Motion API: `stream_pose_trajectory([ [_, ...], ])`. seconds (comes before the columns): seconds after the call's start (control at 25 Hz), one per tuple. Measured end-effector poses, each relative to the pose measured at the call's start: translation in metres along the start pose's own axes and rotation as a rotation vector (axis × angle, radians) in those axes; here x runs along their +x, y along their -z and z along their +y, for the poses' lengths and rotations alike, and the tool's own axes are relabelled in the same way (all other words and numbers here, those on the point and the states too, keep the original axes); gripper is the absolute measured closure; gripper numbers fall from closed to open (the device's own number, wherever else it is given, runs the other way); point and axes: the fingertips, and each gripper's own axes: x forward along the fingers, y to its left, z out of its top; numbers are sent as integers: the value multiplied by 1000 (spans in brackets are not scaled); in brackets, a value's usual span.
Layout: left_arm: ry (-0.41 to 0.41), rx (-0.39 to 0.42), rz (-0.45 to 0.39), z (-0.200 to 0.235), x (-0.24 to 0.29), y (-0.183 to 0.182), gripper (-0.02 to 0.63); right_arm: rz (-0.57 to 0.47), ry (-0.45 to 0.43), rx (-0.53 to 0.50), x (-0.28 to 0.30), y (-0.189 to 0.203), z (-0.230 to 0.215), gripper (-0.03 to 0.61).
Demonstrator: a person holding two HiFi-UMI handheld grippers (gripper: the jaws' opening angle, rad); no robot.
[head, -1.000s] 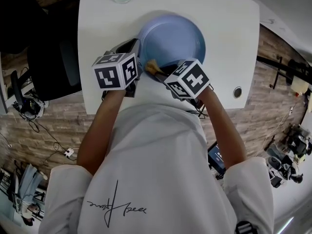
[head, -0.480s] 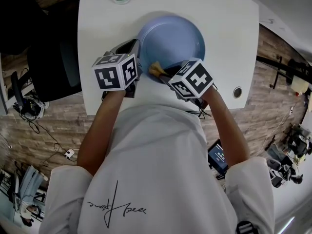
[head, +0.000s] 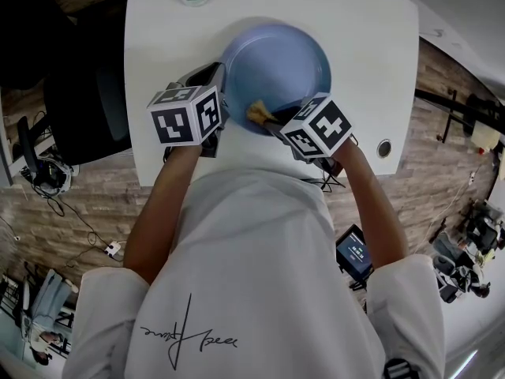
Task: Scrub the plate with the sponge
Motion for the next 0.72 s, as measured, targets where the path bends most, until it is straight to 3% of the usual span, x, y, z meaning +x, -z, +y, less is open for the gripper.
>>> stream_pose_trajectory([
  [0.72,0,9,4,-1,-1,0,598,28,2,28,-12,12,-13,538],
])
